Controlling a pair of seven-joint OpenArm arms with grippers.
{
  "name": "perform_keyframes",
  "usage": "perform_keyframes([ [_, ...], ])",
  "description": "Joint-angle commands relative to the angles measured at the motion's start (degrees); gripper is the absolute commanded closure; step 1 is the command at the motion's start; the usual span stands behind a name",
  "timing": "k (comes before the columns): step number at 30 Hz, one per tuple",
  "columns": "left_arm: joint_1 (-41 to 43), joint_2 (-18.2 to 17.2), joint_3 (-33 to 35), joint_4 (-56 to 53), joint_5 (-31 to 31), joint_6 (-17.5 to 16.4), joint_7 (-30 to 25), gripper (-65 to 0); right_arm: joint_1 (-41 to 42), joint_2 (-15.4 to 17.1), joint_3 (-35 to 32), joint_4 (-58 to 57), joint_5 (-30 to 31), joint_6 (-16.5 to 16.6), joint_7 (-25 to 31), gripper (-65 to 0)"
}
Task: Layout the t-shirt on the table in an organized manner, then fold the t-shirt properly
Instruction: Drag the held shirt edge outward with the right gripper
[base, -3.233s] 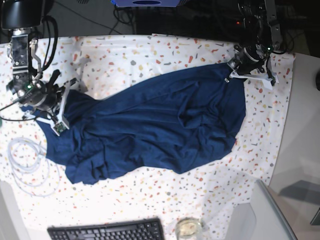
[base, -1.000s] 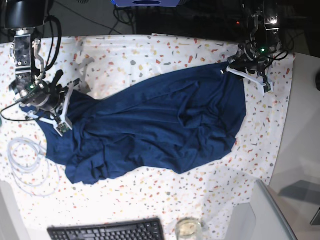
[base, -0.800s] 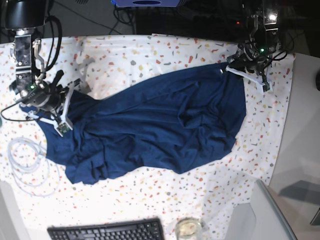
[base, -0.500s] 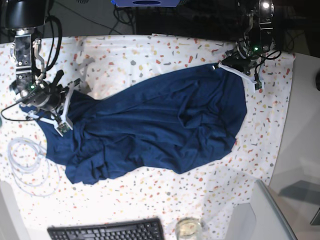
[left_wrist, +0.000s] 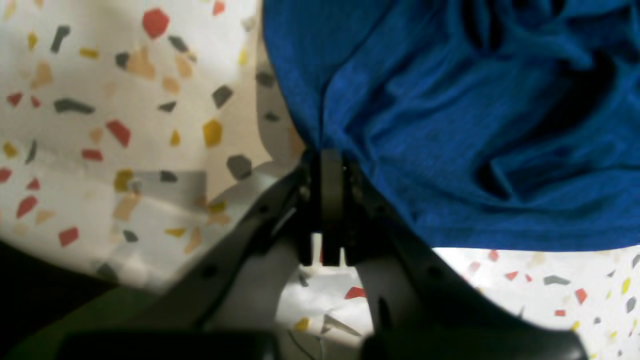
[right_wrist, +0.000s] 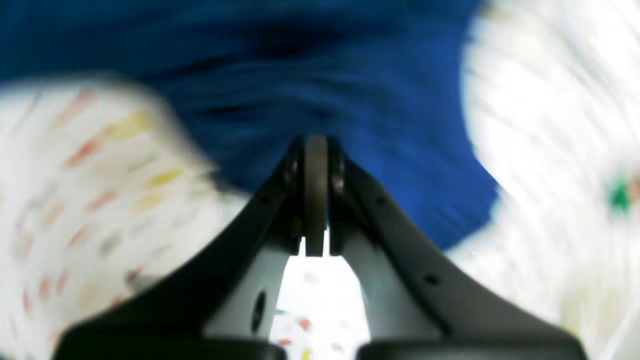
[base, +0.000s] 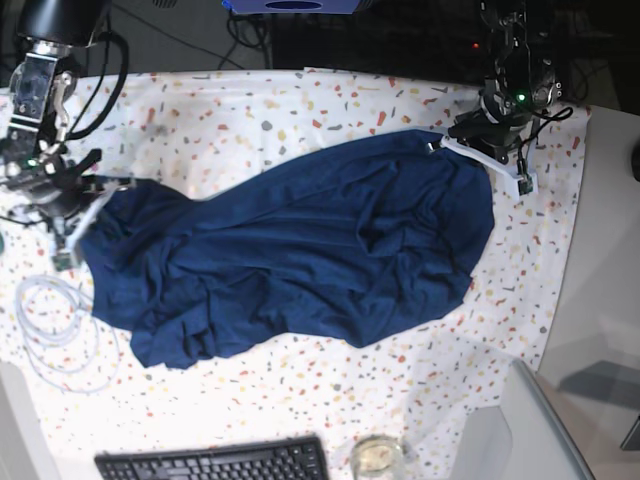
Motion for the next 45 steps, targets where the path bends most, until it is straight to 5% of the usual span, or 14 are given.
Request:
perform_keyframes([
  [1,0.05,-0.47,-0.29,0.78,0.39,-0.13,-0.74,0.0,1.08,-1.05,4.31,1.75,0.48,0.64,1.03,-3.5],
  [3,0.05,-0.47,-0.29,0.87,0.21,-0.13,-0.74,0.0,1.78,-2.55,9.67,2.01,0.48,2.92,1.03,-12.0],
  [7,-0.04,-0.47,-0.29,0.87,0.48,-0.13,-0.74,0.0,1.78,-2.46,12.48,1.48,0.48,4.42,1.12,-39.0],
  [9,-0.13,-0.56,-0.29,0.96,0.57,-0.13,-0.74,0.0,2.57,-1.93,12.92,-0.54,0.48,4.42,1.38,-45.3],
  [18,-0.21,-0.56,-0.29,0.96,0.65,-0.13,-0.74,0.0,10.31,-0.35,27.60,-15.13,0.48,4.77,0.94,-41.1],
  [21,-0.21,-0.56,-0.29,0.96,0.65,-0.13,-0.74,0.0,10.22,-0.79,28.13,-15.13,2.33,7.23,0.15,-41.1],
  [27,-0.13,-1.26,-0.29,0.87,0.65,-0.13,-0.74,0.0,9.87,-0.79,28.22,-15.22,11.82,7.23,-10.58,-41.1],
  [32,-0.13,-1.35,-0.29,0.87,0.65,-0.13,-0.74,0.0,10.22,-0.79,28.22,-15.57,13.49,3.98,-11.10,-41.1],
  [43,-0.13,-1.44,-0.29,0.87,0.74,-0.13,-0.74,0.0,13.56,-0.44,32.26,-27.27,13.49,4.24,-11.10,-40.8],
  [45,-0.13,-1.44,-0.29,0.87,0.74,-0.13,-0.74,0.0,13.65,-0.35,32.09,-27.62,13.49,4.42,-11.10,-36.3],
])
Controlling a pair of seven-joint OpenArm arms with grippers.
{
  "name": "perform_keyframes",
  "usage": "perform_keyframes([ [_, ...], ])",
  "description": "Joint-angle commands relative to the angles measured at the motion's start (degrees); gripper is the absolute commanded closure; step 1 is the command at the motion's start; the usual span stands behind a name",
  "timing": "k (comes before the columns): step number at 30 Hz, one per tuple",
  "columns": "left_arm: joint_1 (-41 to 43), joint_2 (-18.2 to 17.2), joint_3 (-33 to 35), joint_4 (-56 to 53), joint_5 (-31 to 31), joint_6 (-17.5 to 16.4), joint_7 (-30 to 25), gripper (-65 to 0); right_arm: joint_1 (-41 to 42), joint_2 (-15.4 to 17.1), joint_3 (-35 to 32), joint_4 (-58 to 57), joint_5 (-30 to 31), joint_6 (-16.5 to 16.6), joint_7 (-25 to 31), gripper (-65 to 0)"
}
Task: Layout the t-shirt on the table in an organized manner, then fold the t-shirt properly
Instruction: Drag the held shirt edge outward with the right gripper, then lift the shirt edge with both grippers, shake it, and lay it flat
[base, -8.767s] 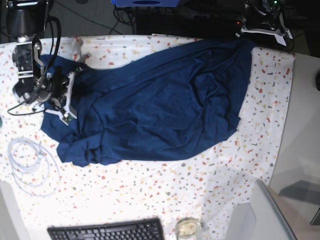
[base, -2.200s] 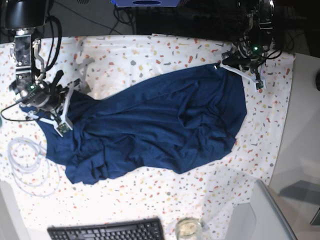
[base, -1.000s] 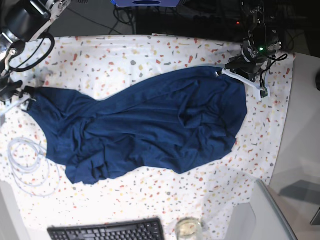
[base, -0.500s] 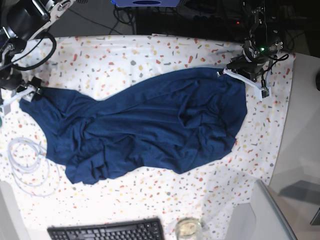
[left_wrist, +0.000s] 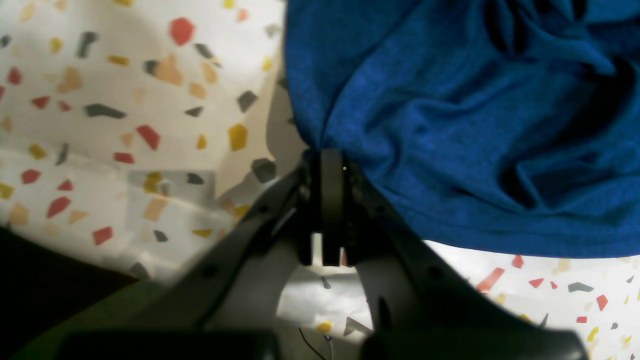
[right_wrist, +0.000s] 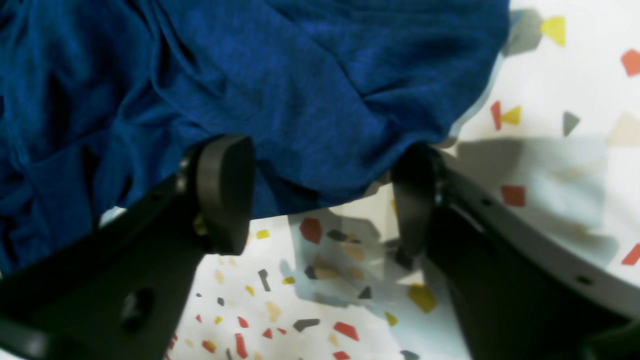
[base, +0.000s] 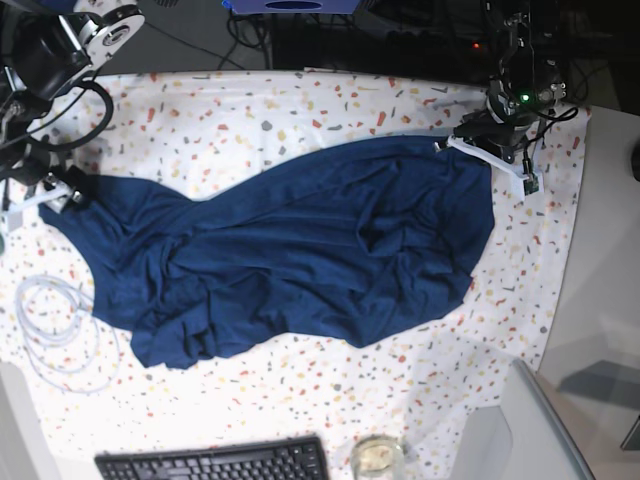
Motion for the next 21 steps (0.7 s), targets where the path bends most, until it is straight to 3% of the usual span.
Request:
perform_keyframes([
  [1,-0.10,-0.47,-0.21,0.94,0.11,-0.35,-0.76,0.0,0.51,-0.04,-0.06,-0.08,-0.96,0.66,-0.77,-29.3],
  [4,-0.37,-1.00,-0.21,1.02,0.11,-0.43,-0.32,0.0,0.51,0.92,-0.06,0.63,-0.96,3.04,-2.26,0.0],
  [8,-2.13,-3.29,-0.21,2.96,-0.33,-0.43,4.60,0.0,0.51,2.42,-0.06,7.92,-0.96,3.47,-7.80,-0.5],
  [12,-4.15,-5.84,-0.21,9.29,-0.42,-0.43,8.91,0.0,0.51,4.09,-0.77,20.67,-0.96,3.47,-17.29,-0.2],
  [17,-12.94,-7.42,-0.21,12.80,-0.42,-0.52,17.35,0.0,1.04,6.55,-8.68,34.03,-0.96,3.47,-24.77,-0.2],
  [21,-19.80,-8.30,-0.12,10.52,-0.42,-0.61,16.12,0.0,5.61,9.36,-14.92,37.11,-1.13,3.12,-27.67,-0.2],
])
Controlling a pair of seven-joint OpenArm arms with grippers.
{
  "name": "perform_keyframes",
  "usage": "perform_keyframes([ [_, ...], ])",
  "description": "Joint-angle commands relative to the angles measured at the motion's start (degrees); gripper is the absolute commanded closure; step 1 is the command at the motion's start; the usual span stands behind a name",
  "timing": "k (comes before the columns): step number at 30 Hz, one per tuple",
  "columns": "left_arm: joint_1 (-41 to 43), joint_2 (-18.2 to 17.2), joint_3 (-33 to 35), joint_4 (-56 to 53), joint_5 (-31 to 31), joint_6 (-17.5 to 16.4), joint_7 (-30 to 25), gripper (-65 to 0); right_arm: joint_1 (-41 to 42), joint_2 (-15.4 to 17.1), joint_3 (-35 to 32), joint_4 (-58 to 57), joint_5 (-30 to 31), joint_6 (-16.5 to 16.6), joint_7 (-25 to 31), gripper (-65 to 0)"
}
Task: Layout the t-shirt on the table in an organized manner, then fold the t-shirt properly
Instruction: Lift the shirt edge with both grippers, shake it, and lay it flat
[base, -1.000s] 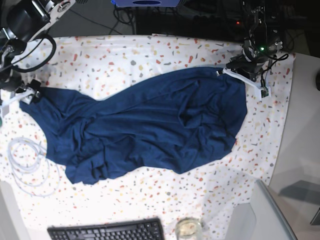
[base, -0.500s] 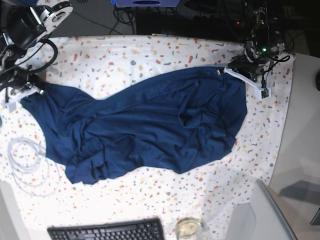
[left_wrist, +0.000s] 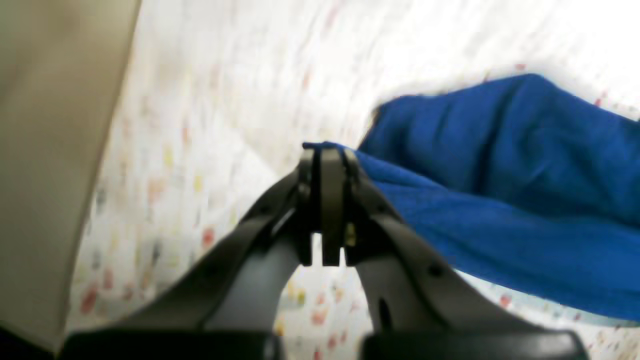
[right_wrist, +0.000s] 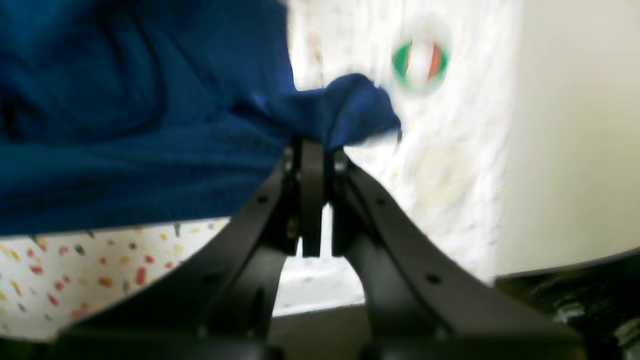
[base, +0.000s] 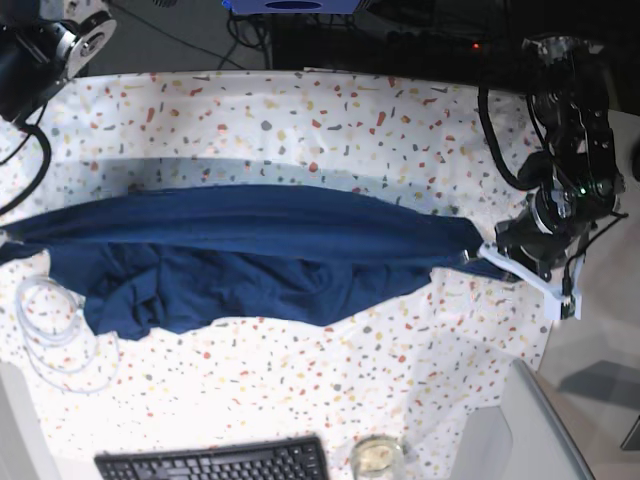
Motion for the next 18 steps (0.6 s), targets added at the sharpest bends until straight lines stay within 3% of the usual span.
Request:
perform_keyframes([
  [1,-2.50,-0.76,-0.20,0.13,0.85,0.53,-1.67,0.0,2.91,2.37,-0.68,0.94,-0.46,0.00,0.72,-0.2],
  [5,-11.81,-0.67,0.24,-4.26,0.85,0.53,-2.29,0.0,9.59,5.01,-5.86,-1.70,-0.54,-0.09,0.90,-0.3],
  [8,-19.99,0.21,0.24,-8.66,0.76,0.53,-2.38,0.0,15.92,6.95,-9.03,-6.19,-0.54,-2.82,1.60,-0.3],
  [15,-41.44,4.78,0.24,-22.55,0.76,0.53,-2.73,0.0,31.31,11.96,-15.80,-20.87,-0.54,-3.52,12.77,-0.3],
  [18,-49.70,6.10,0.24,-28.09,0.76,0.53,-6.42,0.0,38.60,14.51,-18.35,-26.49,-0.54,-3.52,16.99,-0.3],
])
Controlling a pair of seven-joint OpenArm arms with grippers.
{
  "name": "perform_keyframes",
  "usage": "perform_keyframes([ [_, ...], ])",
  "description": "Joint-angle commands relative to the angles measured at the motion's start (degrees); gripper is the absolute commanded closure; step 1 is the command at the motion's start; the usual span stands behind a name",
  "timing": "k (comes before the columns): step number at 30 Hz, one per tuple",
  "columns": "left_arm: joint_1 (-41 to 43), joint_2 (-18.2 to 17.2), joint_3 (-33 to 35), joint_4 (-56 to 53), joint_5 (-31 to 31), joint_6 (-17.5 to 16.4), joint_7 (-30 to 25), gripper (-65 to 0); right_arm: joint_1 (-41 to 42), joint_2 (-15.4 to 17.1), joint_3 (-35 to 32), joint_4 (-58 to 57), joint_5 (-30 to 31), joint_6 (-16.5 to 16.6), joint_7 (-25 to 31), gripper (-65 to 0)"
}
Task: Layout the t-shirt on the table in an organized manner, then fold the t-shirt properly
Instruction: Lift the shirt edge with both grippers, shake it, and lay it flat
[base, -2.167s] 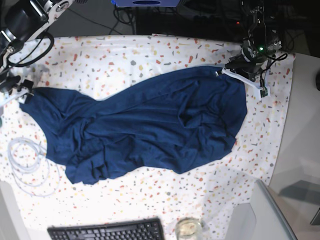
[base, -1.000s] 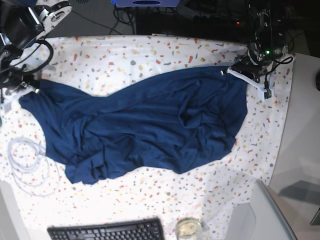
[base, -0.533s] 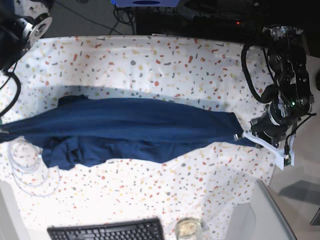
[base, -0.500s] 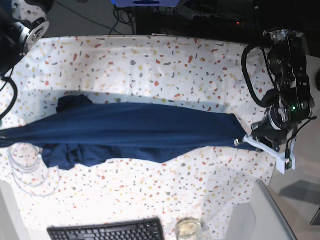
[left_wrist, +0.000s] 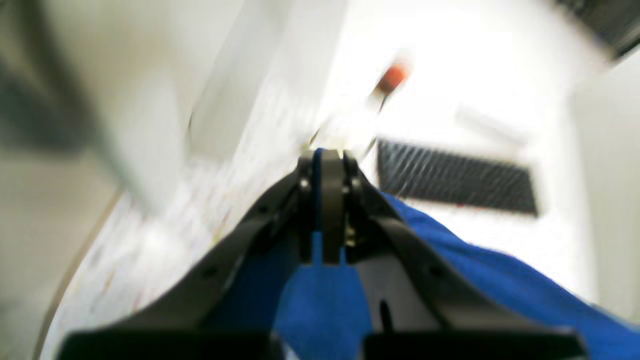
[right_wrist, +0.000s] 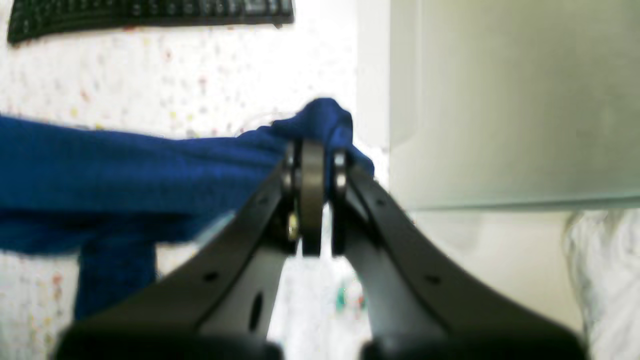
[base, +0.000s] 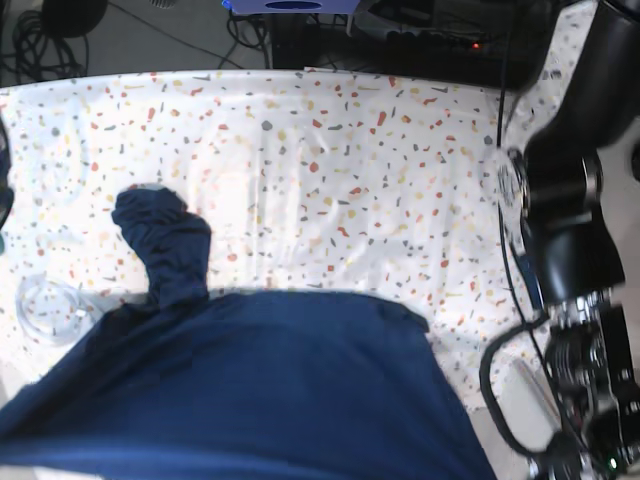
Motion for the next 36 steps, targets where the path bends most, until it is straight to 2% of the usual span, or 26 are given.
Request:
perform_keyframes([
  [1,-4.48,0.05,-0.20,-0.64,0.48,0.02,-2.58,0.0,4.93,2.03,-0.78,-0.12,0.09,-0.26,3.56,-0.3],
  [5,-13.09,2.07,-0.20,-4.86,0.48,0.02,-3.11,0.0,15.31,6.16,-5.17,-2.76,0.09,-0.26,7.34,-0.3],
  [10,-16.87,4.09,-0.82,-4.69,0.48,0.02,-2.93,0.0,22.52,10.21,-9.92,-1.44,0.27,-0.26,7.07,-0.3],
  [13,-15.47,4.18,-0.82,-3.28,0.48,0.02,-2.84,0.0,19.09,10.91,-8.60,2.96,0.35,-0.09,1.27,-0.3],
  [16,-10.28,3.74,-0.20,-0.29,0.48,0.02,-2.76,0.0,8.98,10.47,-3.24,11.13,0.44,-0.09,-5.41,-0.3],
  [20,1.33,3.30,-0.29,5.42,0.48,0.02,-2.32,0.0,-9.13,5.28,5.29,23.79,0.44,-0.09,-9.46,-0.3],
  [23,12.67,1.72,-0.82,11.66,0.48,0.02,0.06,0.0,-22.76,-0.78,9.95,28.98,0.44,-0.09,-9.37,-0.3],
  [25,22.07,1.19,-0.82,16.32,0.48,0.02,0.15,0.0,-30.76,-5.00,11.71,28.19,0.44,0.00,-6.20,-0.2],
  [29,39.74,0.40,-0.99,22.65,1.09,0.02,-0.21,0.0,-42.71,-11.86,12.58,21.95,0.44,0.00,4.70,-0.2],
  [33,53.11,0.40,-4.68,23.97,0.74,0.02,-6.01,0.0,-48.69,-14.41,12.67,16.23,0.44,0.00,10.32,-0.2],
  [36,60.14,0.31,-7.06,23.36,1.18,0.02,-10.76,0.0,-51.86,-14.59,12.67,13.33,0.44,0.00,13.14,-0.2],
])
